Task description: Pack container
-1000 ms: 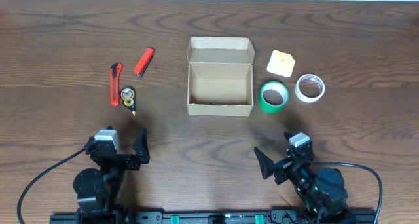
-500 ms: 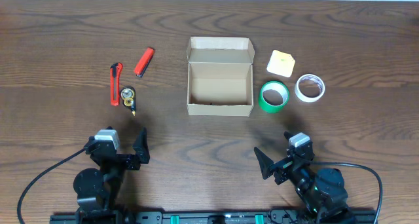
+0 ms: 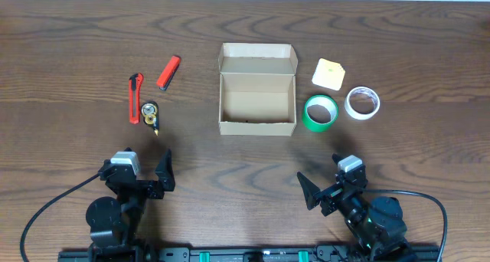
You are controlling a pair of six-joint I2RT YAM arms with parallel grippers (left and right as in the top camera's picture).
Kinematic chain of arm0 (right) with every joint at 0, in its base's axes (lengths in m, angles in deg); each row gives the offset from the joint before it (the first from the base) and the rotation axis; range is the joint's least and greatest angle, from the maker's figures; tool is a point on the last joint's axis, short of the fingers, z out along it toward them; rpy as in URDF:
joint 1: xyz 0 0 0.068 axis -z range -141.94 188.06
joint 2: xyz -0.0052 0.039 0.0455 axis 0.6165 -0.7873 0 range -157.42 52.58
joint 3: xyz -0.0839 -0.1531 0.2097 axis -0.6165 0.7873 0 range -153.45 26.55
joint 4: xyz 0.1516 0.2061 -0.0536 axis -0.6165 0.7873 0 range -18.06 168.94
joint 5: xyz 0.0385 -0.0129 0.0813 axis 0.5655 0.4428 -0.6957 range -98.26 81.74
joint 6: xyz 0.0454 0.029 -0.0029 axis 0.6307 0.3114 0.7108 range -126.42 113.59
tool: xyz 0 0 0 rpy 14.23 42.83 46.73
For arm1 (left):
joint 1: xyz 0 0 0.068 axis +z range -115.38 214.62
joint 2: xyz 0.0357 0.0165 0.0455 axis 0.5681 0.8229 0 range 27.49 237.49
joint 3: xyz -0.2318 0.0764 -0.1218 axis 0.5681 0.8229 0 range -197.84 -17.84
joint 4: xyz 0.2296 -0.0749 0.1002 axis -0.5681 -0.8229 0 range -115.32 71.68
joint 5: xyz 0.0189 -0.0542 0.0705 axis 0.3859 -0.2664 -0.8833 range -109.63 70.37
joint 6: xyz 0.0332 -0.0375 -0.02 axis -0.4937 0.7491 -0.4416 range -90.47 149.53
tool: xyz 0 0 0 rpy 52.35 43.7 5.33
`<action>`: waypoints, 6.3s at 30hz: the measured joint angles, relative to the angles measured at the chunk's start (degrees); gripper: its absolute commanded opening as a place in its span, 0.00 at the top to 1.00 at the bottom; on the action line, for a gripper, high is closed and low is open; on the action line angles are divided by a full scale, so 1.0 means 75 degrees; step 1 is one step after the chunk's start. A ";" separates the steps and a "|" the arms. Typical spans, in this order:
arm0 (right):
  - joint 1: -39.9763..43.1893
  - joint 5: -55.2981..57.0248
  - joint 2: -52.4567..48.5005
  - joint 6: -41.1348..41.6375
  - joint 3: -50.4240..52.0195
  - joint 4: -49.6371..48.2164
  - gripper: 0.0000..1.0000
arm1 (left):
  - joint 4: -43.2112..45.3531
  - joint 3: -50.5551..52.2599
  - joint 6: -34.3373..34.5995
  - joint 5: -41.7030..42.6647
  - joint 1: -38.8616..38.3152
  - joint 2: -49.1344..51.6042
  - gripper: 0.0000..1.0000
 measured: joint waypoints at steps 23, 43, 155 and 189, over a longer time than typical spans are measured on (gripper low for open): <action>0.0000 0.0102 0.0000 0.0697 0.0000 -0.0020 0.01 | 0.0003 0.0000 0.0000 0.0000 0.0000 0.0000 0.05; 0.0000 0.0685 -0.0038 0.4578 0.0003 -0.0411 0.01 | 0.0003 0.0000 0.0000 0.0000 0.0000 0.0000 0.05; -0.1472 0.2608 -1.4592 0.1775 -0.9658 0.0423 0.99 | 0.0000 0.0000 0.0000 0.0000 0.0000 -0.0009 0.04; -0.1300 0.2020 -1.2747 0.2244 -0.9661 0.2981 0.48 | 0.0000 0.0000 0.0000 0.0000 0.0000 -0.0009 0.04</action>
